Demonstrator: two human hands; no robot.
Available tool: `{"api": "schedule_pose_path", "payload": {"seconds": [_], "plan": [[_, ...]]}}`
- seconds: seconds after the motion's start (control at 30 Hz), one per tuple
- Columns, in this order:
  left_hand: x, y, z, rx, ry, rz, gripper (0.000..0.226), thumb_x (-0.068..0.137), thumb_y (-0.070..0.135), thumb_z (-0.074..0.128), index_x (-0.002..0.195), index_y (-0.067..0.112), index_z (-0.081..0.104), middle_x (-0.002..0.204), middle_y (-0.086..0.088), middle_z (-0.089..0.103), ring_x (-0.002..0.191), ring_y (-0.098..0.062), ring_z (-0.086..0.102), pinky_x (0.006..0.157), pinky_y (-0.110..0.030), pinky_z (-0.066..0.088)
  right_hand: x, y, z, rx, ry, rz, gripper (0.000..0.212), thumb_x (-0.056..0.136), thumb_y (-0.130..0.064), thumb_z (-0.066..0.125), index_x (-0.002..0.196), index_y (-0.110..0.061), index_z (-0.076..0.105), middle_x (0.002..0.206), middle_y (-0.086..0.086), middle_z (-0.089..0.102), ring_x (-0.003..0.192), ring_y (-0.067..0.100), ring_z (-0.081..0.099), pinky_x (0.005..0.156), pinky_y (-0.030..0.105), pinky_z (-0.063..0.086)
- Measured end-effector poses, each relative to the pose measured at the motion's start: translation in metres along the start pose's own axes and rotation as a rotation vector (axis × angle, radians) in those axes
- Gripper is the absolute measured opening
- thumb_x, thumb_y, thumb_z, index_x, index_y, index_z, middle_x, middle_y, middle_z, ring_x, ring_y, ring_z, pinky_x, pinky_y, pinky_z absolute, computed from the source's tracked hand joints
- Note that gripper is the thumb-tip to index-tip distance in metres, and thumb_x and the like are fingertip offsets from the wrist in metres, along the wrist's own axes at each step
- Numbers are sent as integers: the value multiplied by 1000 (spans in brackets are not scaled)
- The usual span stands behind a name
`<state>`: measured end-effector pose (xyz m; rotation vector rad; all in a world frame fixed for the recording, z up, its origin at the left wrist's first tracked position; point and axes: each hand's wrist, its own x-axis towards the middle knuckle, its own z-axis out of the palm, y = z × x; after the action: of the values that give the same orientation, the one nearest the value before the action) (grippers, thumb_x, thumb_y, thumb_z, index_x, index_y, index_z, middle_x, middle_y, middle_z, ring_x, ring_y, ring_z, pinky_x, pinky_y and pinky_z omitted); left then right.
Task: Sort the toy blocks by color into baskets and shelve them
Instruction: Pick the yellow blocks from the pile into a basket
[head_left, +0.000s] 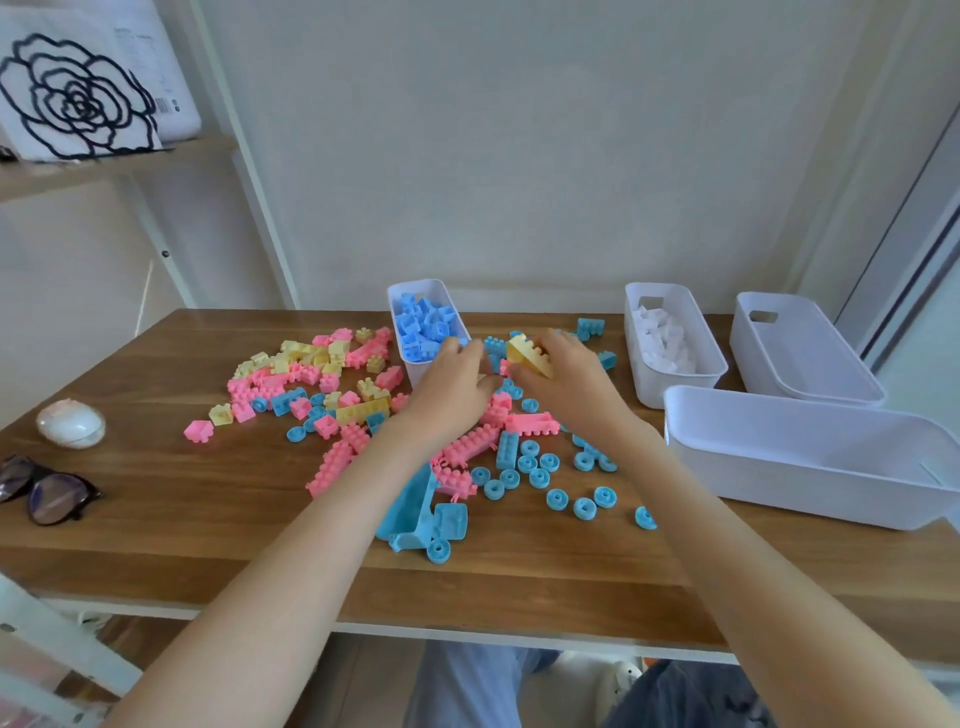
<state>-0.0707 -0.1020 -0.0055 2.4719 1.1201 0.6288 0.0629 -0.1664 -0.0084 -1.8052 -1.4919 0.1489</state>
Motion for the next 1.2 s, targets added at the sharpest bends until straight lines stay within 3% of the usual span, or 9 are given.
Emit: {"api": "schedule_pose_path", "payload": {"seconds": [0.2,0.3,0.4,0.57,0.7,0.83,1.0,1.1,1.2], "plan": [[10,66,29,-232,150,67,13,97,22,51,89,12,47,96,0,47,74,-9,44,60,-17,32,-31,27,-82,-146,120,147,25,90,-33,57,80,-11,49,66,-4,46,58,8,42,51,19,30],[15,97,52,-265,79,127,13,97,18,49,88,11,46,93,-1,46,77,-12,44,61,-19,31,-49,62,-116,-249,19,298,28,90,-36,56,77,-13,48,67,0,50,61,15,48,55,26,35],[20,119,66,-257,16,157,11,98,19,46,91,12,45,98,-3,46,81,-15,47,62,-23,32,-63,97,-133,-252,-120,421,29,86,-37,61,84,-9,56,79,9,60,78,29,59,71,37,45],[17,135,73,-193,-115,255,10,99,18,41,100,9,47,108,-7,45,81,-15,47,68,-23,36,-72,111,-136,-335,-251,410,26,85,-43,61,88,-17,60,85,0,61,73,11,53,62,23,38],[10,139,74,-170,-224,288,13,99,13,37,110,12,44,115,-6,42,101,-15,45,77,-23,36,-71,108,-130,-275,-207,376,28,88,-45,57,100,-20,62,97,-5,61,88,12,56,73,24,38],[5,139,75,-167,-314,333,25,101,14,34,126,13,40,132,-6,42,119,-17,43,92,-27,39,-77,107,-128,-266,-154,311,28,93,-42,50,100,-18,62,92,-6,59,83,9,53,69,22,37],[1,149,83,-93,-398,368,39,99,31,46,136,21,37,129,-2,53,115,-19,50,94,-34,40,-91,117,-137,-332,-147,417,30,93,-44,47,96,-18,62,91,1,62,83,16,56,77,30,43],[-3,159,90,-220,-432,435,43,97,40,47,135,21,44,131,2,53,117,-13,50,95,-31,44,-102,124,-151,-386,-117,439,26,94,-38,48,99,-17,62,92,2,61,84,18,56,76,29,43],[4,155,96,-339,-250,442,28,101,29,41,120,16,57,120,2,56,101,-9,54,84,-24,45,-111,130,-166,-407,-103,462,23,94,-38,48,98,-20,61,92,1,61,84,18,56,76,30,42]]}}
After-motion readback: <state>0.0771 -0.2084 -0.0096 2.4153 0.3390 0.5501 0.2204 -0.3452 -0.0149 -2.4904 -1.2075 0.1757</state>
